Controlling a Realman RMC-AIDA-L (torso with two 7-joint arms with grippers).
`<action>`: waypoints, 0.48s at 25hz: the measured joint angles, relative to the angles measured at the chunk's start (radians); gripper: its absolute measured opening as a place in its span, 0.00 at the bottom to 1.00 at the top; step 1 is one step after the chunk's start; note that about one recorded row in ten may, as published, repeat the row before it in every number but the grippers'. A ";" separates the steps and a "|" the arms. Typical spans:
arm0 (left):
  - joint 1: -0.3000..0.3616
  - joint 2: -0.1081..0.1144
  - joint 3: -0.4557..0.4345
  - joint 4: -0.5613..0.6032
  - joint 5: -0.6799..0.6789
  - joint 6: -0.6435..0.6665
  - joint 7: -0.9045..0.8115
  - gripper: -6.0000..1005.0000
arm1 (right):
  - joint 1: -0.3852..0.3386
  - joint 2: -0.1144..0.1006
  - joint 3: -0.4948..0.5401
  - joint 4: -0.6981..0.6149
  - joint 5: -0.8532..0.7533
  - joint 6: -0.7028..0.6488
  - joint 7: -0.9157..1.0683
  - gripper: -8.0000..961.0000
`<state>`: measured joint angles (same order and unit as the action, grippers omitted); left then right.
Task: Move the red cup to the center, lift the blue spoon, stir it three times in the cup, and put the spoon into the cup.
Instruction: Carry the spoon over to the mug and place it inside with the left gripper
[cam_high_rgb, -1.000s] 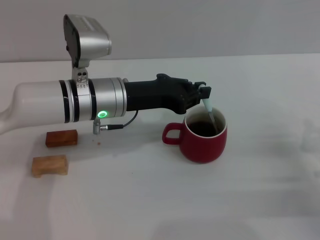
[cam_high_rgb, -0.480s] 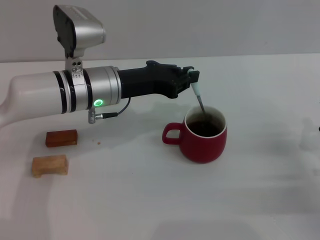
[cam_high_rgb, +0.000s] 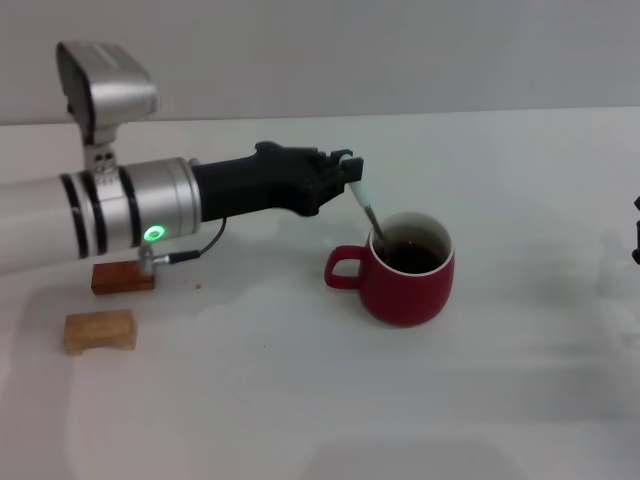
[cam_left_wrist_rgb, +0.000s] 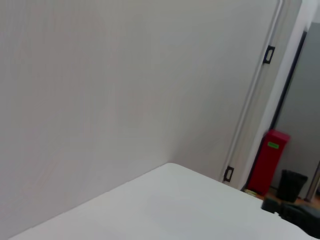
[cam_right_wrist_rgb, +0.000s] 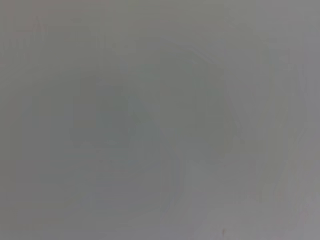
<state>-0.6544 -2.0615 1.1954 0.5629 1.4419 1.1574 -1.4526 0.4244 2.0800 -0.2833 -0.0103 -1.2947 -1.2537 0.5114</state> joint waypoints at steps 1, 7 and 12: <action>0.000 0.000 0.000 0.000 0.000 0.000 0.000 0.14 | 0.000 0.000 0.000 0.000 0.000 0.000 0.000 0.01; 0.045 -0.002 0.002 0.016 -0.002 0.061 0.022 0.14 | 0.015 0.001 0.002 0.010 -0.001 0.018 -0.029 0.01; 0.035 -0.007 0.027 0.010 -0.002 0.074 0.024 0.14 | 0.021 0.002 0.000 0.013 -0.001 0.019 -0.031 0.01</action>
<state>-0.6196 -2.0688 1.2229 0.5726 1.4400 1.2317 -1.4285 0.4451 2.0815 -0.2829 0.0028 -1.2960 -1.2345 0.4808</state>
